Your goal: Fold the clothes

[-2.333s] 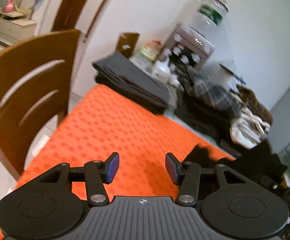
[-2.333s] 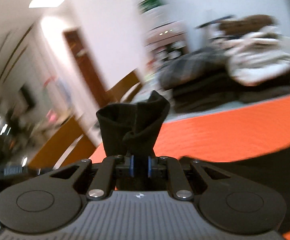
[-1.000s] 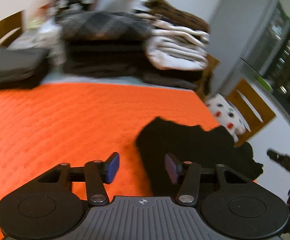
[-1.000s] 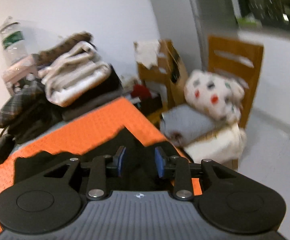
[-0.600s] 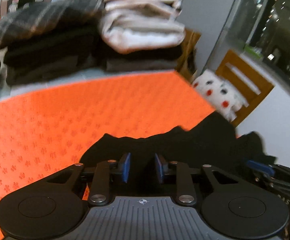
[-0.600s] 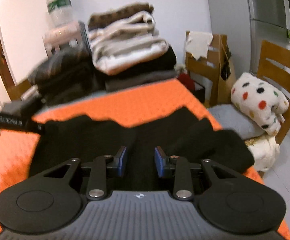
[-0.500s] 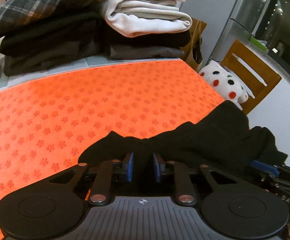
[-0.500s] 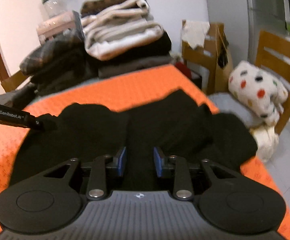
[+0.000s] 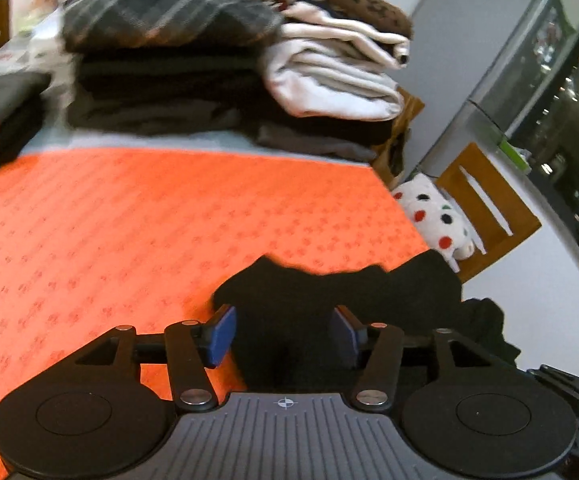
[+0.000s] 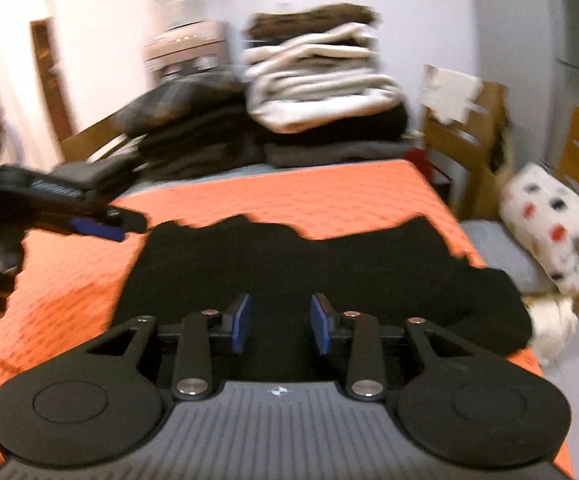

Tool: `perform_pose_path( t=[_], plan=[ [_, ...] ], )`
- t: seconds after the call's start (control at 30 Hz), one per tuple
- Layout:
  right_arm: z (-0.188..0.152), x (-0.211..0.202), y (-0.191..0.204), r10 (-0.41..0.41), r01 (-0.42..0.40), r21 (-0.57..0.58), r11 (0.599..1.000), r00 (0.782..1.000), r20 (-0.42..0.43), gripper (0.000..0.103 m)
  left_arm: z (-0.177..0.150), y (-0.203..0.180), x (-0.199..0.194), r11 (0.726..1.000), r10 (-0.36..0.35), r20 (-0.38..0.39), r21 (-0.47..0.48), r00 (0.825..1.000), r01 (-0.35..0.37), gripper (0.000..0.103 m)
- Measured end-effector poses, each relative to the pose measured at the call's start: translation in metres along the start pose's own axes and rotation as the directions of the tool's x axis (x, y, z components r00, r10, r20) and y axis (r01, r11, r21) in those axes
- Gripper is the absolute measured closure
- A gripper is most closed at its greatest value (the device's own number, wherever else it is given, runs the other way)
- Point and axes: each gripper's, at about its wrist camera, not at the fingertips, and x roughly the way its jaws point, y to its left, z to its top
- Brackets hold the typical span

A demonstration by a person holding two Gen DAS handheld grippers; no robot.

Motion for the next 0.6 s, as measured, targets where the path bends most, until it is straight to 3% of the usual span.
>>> perform_pose_path(
  t=[0.2,0.37,0.47,0.6],
  plan=[
    [0.007,0.007,0.068,0.107,-0.113,-0.141,0.983,0.993,-0.054,0.060,-0.012,0.024,-0.031,0.998,0.030,0.018,-0.063,0.999,-0.028,0.046],
    [0.012,0.025,0.117,0.140,-0.159,-0.204,0.966,0.985,-0.105,0.045,-0.022,0.043,-0.064,0.993,0.070,0.049,-0.094,0.996,-0.065,0.046],
    [0.007,0.043,0.138,0.091,-0.121,-0.232,0.965,0.987,-0.135,0.045,-0.028,0.054,-0.083,0.990,0.090,0.071,-0.119,0.993,-0.081,0.045],
    [-0.007,0.068,0.162,-0.064,0.009,-0.365,0.931,0.988,-0.138,0.044,-0.036,0.064,-0.102,0.985,0.109,0.091,-0.141,0.990,-0.096,0.043]
  ],
)
